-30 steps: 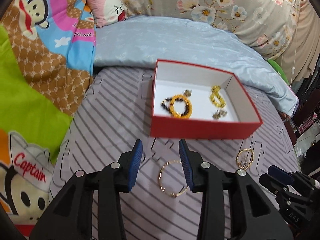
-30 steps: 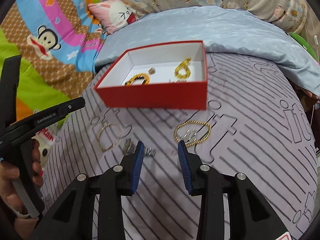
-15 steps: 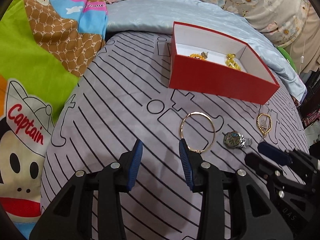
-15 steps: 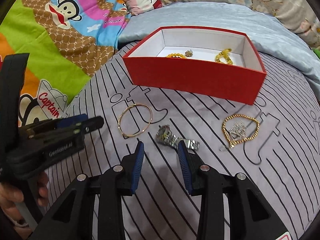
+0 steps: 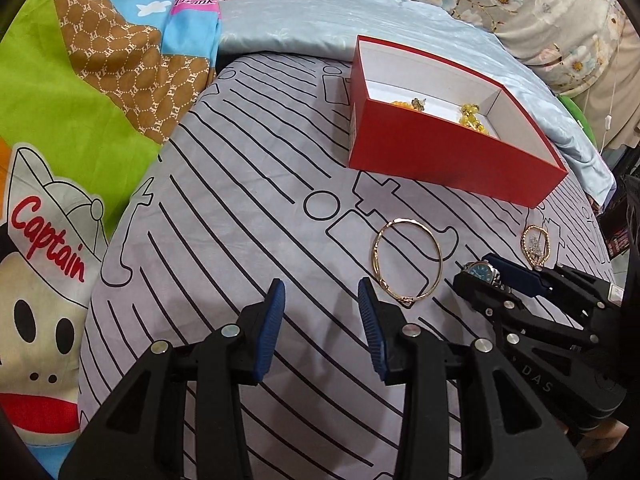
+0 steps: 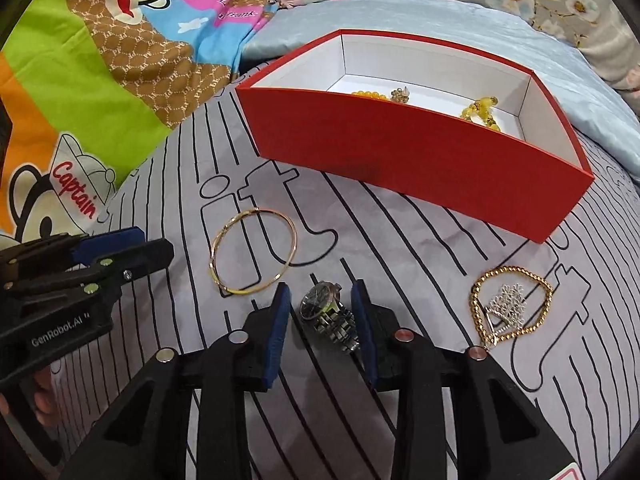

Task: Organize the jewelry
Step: 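Move the left tool to the rose-gold bangle while the right tool grasps the silver watch, then grasp the rose-gold bangle with the left tool while the right tool lifts the watch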

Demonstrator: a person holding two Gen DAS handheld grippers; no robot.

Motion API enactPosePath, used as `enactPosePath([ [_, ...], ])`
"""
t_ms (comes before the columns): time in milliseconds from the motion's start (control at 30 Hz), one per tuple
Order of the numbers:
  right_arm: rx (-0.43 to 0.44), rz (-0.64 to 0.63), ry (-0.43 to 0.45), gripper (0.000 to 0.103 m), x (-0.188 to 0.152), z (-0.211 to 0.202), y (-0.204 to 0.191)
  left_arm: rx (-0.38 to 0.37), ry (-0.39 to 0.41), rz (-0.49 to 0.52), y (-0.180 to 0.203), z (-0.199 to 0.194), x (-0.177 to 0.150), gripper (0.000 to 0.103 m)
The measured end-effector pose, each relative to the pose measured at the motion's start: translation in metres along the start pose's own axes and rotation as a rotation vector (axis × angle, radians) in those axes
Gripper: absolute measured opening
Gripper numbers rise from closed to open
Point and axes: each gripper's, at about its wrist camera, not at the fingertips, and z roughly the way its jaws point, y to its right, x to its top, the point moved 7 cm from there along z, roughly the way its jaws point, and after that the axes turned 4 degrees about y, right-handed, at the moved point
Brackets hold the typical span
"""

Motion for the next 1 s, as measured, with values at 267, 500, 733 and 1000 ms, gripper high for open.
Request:
enactPosePath([
  [267, 0.007, 0.066, -0.001, 0.022, -0.026, -0.018, 0.011, -0.026, -0.002, 0.009, 0.01, 0.001, -0.001, 0.036],
  [500, 0.004, 0.149, 0.002, 0.021, -0.04, -0.035, 0.02, -0.066, -0.008, 0.015, 0.025, 0.006, -0.001, 0.036],
  [733, 0.004, 0.174, 0.007, 0.021, -0.044, -0.043, 0.02, -0.068, -0.002, 0.02, 0.034, 0.02, 0.006, 0.035],
  [1000, 0.012, 0.188, 0.009, 0.021, -0.046, -0.047, 0.02, -0.032, 0.018, 0.063, 0.038, 0.032, 0.008, 0.011],
])
